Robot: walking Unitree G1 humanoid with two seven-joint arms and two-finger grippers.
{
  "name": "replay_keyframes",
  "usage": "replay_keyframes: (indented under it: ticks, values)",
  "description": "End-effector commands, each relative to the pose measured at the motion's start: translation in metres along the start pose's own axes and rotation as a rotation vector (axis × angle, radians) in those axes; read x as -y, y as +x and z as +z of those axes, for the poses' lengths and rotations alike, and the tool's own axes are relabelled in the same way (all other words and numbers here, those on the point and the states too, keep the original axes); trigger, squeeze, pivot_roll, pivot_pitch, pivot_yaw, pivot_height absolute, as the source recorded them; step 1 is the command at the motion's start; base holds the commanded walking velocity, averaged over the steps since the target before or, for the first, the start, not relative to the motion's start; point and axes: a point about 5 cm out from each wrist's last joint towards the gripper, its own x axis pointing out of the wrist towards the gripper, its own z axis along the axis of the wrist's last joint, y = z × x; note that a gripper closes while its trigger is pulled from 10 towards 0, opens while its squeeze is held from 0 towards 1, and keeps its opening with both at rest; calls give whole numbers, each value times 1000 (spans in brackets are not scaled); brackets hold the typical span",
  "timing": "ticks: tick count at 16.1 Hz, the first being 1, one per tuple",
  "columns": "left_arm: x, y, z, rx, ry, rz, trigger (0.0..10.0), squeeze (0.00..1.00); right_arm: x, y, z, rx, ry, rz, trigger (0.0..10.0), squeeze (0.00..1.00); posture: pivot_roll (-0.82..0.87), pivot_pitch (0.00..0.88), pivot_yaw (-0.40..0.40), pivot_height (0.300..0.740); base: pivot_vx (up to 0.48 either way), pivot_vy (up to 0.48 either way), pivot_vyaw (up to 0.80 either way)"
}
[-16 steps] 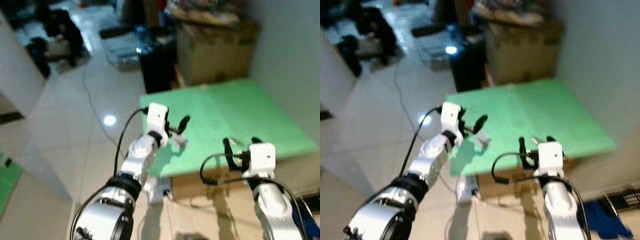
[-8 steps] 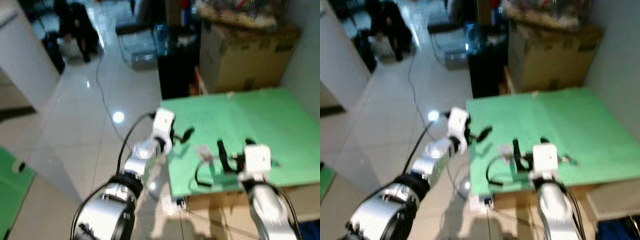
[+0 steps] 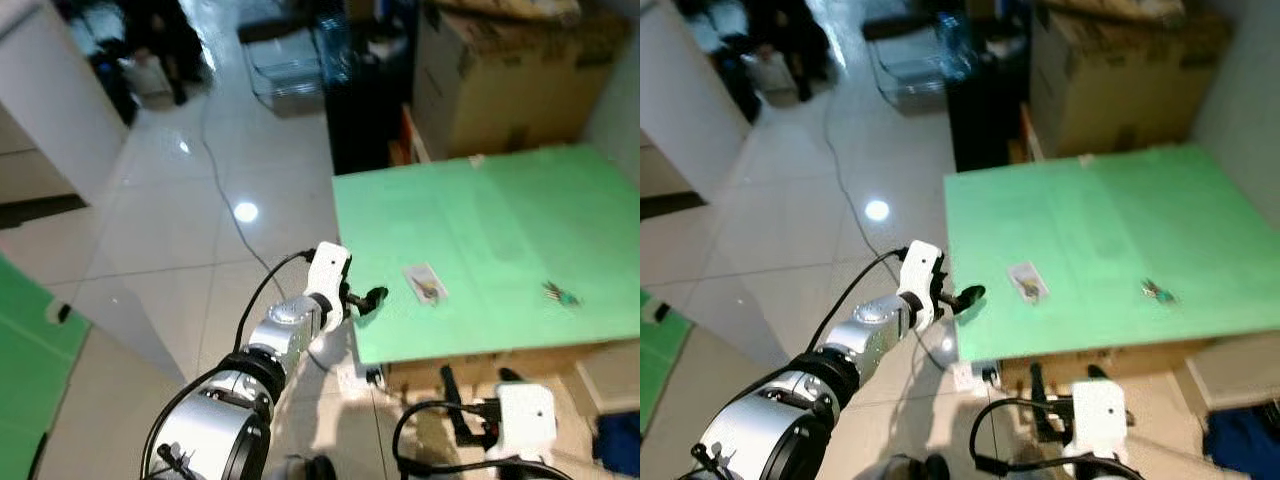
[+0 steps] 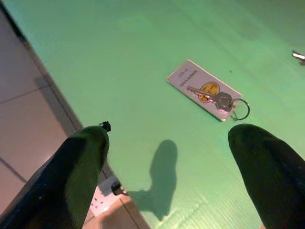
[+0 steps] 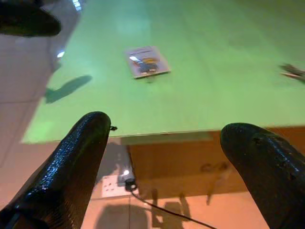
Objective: Hang keys on a hook
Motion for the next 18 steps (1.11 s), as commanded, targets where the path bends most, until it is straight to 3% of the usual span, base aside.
replay_keyframes:
  ticks: [1,2,3,5,7,9,12,15,18]
  values:
    - [25,10,14,95,35,-42,10000,0,3,2,10,48,-24,-31,10000,0,-298,135,209,724,0,0,0]
    - [19,8,22,140,37,-22,10000,0,4,4,14,63,-25,-43,10000,0,-300,127,213,724,0,0,0]
    - [-4,-4,44,283,42,37,10000,0,11,14,27,121,-37,-75,10000,0,-298,88,219,724,0,0,0]
    - [-37,-32,61,404,58,122,10000,0,25,35,42,177,-34,-116,10000,0,-269,52,219,724,0,0,0]
    - [-49,-45,63,417,67,145,10000,0,32,46,41,174,-20,-129,10000,0,-234,34,210,724,0,0,0]
    - [-60,-72,50,389,73,127,10000,0,41,71,37,131,19,-127,10000,0,-165,24,180,724,0,0,0]
    - [-49,-93,32,344,72,65,10000,0,47,84,34,103,24,-113,10000,0,-118,30,158,724,0,0,0]
    - [-33,-122,9,244,172,-63,10000,0,52,104,32,83,-14,-81,10000,0,-66,58,146,724,0,0,0]
    - [-26,-138,10,206,172,-70,10000,0,50,110,24,54,-15,-70,10000,0,-24,105,147,724,0,0,0]
